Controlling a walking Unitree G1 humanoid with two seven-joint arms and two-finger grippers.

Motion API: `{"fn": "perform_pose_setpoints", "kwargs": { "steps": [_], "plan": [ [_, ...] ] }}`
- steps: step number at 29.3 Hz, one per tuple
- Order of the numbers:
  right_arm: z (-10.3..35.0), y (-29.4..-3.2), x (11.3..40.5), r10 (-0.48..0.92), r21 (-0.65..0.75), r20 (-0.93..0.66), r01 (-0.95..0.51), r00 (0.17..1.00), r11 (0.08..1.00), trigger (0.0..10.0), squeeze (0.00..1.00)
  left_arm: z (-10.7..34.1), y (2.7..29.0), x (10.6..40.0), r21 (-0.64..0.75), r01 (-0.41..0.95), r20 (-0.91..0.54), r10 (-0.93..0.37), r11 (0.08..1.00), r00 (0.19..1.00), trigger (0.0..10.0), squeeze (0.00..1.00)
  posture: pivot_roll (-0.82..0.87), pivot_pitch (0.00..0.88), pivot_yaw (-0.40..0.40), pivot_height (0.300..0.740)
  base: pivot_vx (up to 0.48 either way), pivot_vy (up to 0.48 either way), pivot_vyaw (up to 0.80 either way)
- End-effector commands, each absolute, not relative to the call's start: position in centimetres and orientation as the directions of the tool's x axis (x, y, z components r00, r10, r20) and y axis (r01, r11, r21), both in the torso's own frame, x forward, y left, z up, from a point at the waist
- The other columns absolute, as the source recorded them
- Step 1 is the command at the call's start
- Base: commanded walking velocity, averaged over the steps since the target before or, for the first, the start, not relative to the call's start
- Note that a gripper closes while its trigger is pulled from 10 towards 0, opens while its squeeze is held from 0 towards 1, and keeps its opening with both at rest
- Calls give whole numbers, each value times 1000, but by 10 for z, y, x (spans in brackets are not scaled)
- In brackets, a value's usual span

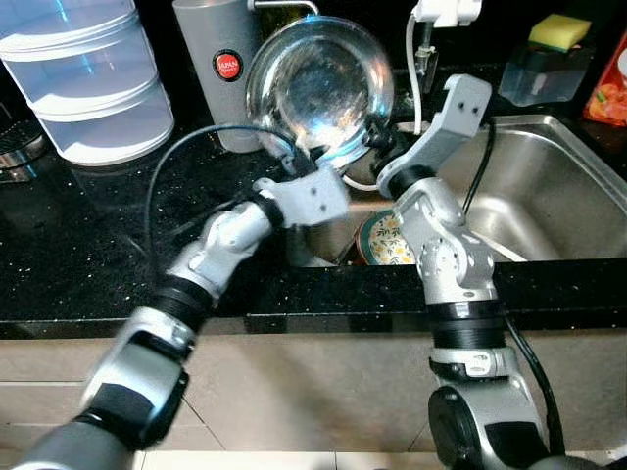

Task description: Kitchen organization

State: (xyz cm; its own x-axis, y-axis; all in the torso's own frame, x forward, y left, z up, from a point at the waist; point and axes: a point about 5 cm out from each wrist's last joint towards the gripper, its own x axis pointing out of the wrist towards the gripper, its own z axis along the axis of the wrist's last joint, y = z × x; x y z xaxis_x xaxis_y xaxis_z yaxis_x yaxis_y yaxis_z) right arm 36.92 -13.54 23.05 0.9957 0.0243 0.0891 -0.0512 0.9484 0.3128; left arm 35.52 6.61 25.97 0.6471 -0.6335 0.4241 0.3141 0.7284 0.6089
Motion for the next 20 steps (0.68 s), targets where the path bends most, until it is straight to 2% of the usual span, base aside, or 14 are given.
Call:
{"fn": "perform_pose_setpoints", "kwargs": {
  "steps": [1, 2, 5, 8, 11, 14, 18, 20],
  "plan": [
    [225, -164, 372, -121, 298, 48, 101, 992, 949, 10000, 0, 254, 73, 358, 457, 391, 397, -576, 799, 714, 10000, 0, 29, 0, 49, 740, 0, 0, 0],
    [225, -164, 372, -121, 298, 48, 101, 992, 949, 10000, 0, 254, 73, 358, 457, 391, 397, -576, 799, 714, 10000, 0, 29, 0, 49, 740, 0, 0, 0],
    [223, -181, 376, -193, 276, 21, 180, 981, 944, 10000, 0, 243, 76, 359, 334, 445, 347, -547, 831, 762, 10000, 0, 31, 0, 45, 740, 0, 0, 0],
    [221, -187, 377, -212, 244, -1, 206, 977, 948, 10000, 0, 235, 79, 359, 286, 433, 312, -510, 855, 802, 10000, 0, 35, 0, 41, 740, 0, 0, 0],
    [213, -193, 380, -247, 176, -48, 251, 968, 952, 10000, 0, 225, 86, 362, 104, 459, 172, -470, 882, 866, 10000, 0, 35, 0, 37, 740, 0, 0, 0],
    [208, -195, 381, -265, 153, -78, 274, 961, 949, 10000, 0, 226, 93, 365, 82, 423, 91, -429, 902, 899, 10000, 0, 37, 0, 35, 740, 0, 0, 0],
    [204, -188, 384, -219, 174, -128, 239, 967, 955, 10000, 0, 247, 105, 370, 191, 264, 45, -277, 945, 960, 10000, 0, 41, 0, 34, 740, 0, 0, 0],
    [204, -183, 386, -188, 192, -151, 216, 970, 957, 10000, 0, 248, 104, 372, 117, 306, -14, -306, 945, 952, 10000, 0, 41, 0, 34, 740, 0, 0, 0]
  ]
}}
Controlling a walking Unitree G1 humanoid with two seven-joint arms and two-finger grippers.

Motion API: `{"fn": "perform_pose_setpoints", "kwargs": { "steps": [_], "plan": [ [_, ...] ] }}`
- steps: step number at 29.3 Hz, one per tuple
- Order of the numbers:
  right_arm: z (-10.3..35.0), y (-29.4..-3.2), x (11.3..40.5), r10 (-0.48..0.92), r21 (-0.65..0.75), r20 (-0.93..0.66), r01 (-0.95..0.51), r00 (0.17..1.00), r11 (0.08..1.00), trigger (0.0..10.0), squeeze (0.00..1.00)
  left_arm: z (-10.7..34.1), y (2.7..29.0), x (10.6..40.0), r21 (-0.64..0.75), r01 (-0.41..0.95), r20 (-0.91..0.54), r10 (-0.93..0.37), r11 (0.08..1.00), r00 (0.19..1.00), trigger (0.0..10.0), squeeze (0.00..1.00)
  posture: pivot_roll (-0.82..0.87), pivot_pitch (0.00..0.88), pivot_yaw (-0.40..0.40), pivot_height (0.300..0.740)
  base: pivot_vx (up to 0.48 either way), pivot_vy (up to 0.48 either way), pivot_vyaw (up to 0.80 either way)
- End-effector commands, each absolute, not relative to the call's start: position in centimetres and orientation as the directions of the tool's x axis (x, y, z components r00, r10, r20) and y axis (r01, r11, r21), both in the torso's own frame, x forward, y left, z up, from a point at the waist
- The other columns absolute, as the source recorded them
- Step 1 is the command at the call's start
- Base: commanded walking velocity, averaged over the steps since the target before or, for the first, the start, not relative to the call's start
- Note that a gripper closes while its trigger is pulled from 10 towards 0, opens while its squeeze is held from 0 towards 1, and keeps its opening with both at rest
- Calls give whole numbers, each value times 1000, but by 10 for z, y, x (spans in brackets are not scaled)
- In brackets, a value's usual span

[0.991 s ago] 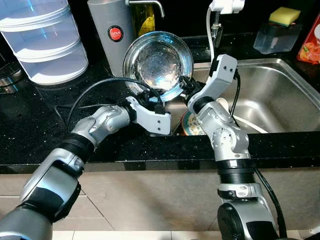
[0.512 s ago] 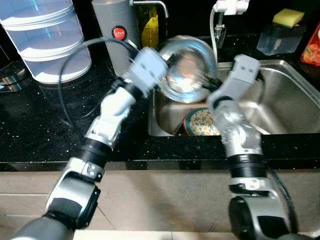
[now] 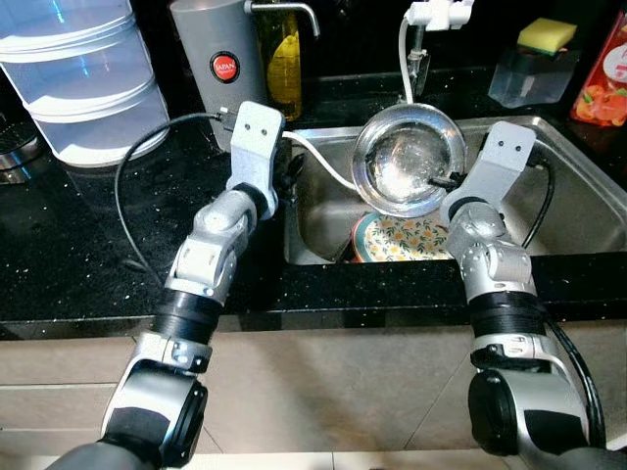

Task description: Kitchen organization

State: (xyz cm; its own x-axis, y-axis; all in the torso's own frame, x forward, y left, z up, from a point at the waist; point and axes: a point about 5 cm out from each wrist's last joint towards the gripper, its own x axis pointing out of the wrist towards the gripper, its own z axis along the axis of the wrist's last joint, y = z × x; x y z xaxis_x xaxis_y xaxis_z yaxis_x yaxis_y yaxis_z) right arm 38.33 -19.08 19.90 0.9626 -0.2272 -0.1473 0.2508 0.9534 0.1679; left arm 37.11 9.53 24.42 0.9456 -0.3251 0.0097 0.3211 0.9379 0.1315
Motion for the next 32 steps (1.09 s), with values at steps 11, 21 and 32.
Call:
{"fn": "perform_pose_setpoints", "kwargs": {
  "steps": [11, 21, 32],
  "plan": [
    [185, -165, 390, -55, 175, -345, 122, 937, 977, 10000, 0, 252, 92, 364, -207, 559, -165, -592, 803, 789, 10000, 0, 35, 0, 42, 740, 0, 0, 0],
    [148, -154, 386, -8, -138, -505, -72, 863, 988, 10000, 0, 247, 87, 358, -310, 560, -204, -629, 768, 750, 10000, 0, 34, 0, 31, 740, 0, 0, 0],
    [183, -182, 389, -96, -147, -311, 52, 945, 988, 10000, 314, 247, 92, 355, -303, 541, -217, -610, 784, 762, 10000, 0, 45, 0, 30, 740, 0, 0, 0]
  ]
}}
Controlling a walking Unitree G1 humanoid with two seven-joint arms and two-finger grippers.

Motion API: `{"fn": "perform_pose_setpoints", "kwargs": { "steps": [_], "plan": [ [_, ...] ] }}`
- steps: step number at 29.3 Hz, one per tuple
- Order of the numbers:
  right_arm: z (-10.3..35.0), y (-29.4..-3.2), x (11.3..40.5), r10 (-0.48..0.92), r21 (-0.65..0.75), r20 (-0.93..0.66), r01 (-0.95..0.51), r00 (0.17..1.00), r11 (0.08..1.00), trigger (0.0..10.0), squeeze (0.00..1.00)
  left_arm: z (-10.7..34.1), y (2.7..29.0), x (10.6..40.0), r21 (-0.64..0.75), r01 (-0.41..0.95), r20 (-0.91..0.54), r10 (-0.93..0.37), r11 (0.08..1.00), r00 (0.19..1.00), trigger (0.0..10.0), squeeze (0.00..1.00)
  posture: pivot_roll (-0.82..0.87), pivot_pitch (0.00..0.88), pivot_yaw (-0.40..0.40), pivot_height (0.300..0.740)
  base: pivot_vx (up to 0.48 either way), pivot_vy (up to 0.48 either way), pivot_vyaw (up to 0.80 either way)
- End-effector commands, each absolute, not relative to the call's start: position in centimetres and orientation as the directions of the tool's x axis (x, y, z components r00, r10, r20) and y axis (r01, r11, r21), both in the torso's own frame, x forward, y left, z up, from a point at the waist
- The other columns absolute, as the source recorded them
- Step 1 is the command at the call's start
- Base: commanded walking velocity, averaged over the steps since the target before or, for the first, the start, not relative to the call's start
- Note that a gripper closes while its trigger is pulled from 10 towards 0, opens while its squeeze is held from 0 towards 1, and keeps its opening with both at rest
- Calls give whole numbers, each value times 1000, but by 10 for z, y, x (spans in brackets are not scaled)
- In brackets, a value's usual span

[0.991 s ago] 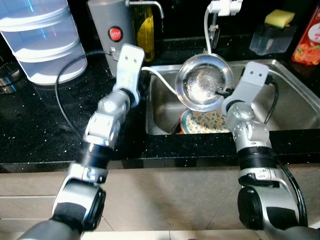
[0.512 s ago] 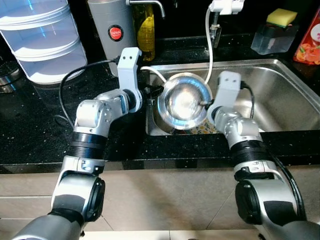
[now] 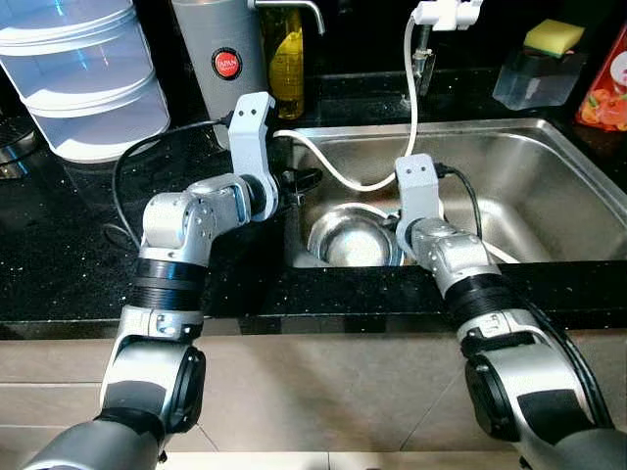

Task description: Kitchen organization

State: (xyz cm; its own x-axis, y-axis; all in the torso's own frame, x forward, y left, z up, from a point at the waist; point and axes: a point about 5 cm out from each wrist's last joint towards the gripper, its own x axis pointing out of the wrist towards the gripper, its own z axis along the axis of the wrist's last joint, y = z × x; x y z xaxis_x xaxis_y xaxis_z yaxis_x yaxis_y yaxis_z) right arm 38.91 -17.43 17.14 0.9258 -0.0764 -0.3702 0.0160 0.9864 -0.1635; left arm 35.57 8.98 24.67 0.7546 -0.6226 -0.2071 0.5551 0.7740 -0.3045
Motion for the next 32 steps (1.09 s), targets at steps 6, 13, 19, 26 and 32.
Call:
{"fn": "perform_pose_setpoints", "kwargs": {
  "steps": [6, 13, 19, 26, 32],
  "plan": [
    [210, -236, 381, -332, -163, -109, 313, 937, 936, 10000, 0, 249, 93, 355, -304, 540, -194, -606, 785, 771, 10000, 0, 32, 0, 35, 740, 0, 0, 0],
    [215, -296, 345, -569, 100, 91, 561, 818, 822, 10000, 0, 252, 94, 354, -243, 550, -109, -586, 799, 803, 10000, 0, 17, 0, 42, 740, 0, 0, 0],
    [218, -300, 319, -536, 408, 205, 426, 819, 808, 10000, 0, 249, 101, 349, -15, 532, -61, -532, 847, 845, 10000, 0, 9, 0, 59, 740, 0, 0, 0],
    [220, -290, 314, -481, 446, 249, 342, 840, 827, 10000, 0, 249, 103, 344, 18, 534, -35, -533, 845, 845, 10000, 0, 13, 0, 59, 740, 0, 0, 0],
    [223, -262, 304, -371, 406, 345, 220, 862, 887, 10000, 0, 247, 117, 338, 110, 416, 68, -424, 903, 903, 10000, 0, 28, 0, 50, 740, 0, 0, 0]
  ]
}}
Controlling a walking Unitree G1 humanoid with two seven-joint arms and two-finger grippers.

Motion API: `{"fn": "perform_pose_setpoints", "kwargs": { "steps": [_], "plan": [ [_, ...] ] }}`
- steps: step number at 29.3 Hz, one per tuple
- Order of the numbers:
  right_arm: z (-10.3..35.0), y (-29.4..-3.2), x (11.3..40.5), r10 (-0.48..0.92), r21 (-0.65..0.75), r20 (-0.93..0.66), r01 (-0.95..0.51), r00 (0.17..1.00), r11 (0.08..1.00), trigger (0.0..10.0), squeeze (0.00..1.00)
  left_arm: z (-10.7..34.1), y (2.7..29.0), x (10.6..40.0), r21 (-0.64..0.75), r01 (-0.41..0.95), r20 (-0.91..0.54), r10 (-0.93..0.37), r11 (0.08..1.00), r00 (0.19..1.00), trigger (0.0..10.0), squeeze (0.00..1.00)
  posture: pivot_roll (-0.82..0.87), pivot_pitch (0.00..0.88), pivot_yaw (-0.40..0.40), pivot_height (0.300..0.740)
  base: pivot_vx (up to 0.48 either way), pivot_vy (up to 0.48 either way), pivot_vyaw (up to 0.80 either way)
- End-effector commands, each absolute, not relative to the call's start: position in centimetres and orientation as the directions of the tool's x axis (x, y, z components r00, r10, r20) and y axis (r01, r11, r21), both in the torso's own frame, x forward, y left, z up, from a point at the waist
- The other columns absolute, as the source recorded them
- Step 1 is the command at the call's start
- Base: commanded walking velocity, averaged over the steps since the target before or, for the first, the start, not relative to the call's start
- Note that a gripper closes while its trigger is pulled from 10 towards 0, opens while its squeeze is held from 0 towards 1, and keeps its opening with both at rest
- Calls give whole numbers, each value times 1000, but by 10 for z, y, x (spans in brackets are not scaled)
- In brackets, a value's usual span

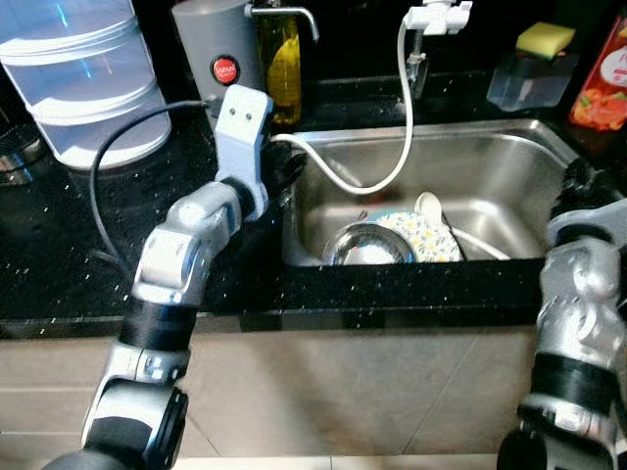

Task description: Kitchen organization

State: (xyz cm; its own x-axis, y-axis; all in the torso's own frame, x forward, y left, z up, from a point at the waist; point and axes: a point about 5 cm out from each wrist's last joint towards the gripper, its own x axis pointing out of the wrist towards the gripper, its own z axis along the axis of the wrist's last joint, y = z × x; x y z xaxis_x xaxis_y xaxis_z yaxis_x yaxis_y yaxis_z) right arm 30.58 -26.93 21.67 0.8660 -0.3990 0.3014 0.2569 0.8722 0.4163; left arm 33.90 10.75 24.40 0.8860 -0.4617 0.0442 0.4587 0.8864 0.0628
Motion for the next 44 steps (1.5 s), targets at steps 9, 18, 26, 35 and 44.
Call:
{"fn": "perform_pose_setpoints", "kwargs": {
  "steps": [9, 18, 26, 35, 44],
  "plan": [
    [242, -315, 282, -600, 199, 475, 585, 644, 786, 10000, 0, 245, 136, 334, 239, 186, 217, -239, 953, 946, 10000, 0, 36, 0, 41, 740, 0, 0, 0],
    [205, -395, 235, -812, -96, 401, 901, 423, 422, 10000, 0, 232, 159, 329, 304, 6, 257, -88, 953, 962, 10000, 0, 37, 0, 34, 740, 0, 0, 0],
    [126, -423, 188, -937, -269, 187, 933, 294, 239, 10000, 0, 228, 158, 328, 320, -25, 279, -69, 947, 958, 10000, 0, 45, 0, 1, 740, 0, 0, 0],
    [66, -434, 128, -993, -483, 78, 875, 94, 45, 10000, 0, 222, 159, 327, 329, -51, 298, -52, 943, 953, 10000, 0, 41, 0, 3, 740, 0, 0, 0],
    [-16, -385, 113, -883, -551, -370, 696, 290, 460, 10000, 0, 221, 160, 327, 340, -69, 303, -40, 938, 952, 10000, 0, 49, 0, 1, 740, 0, 0, 0]
  ]
}}
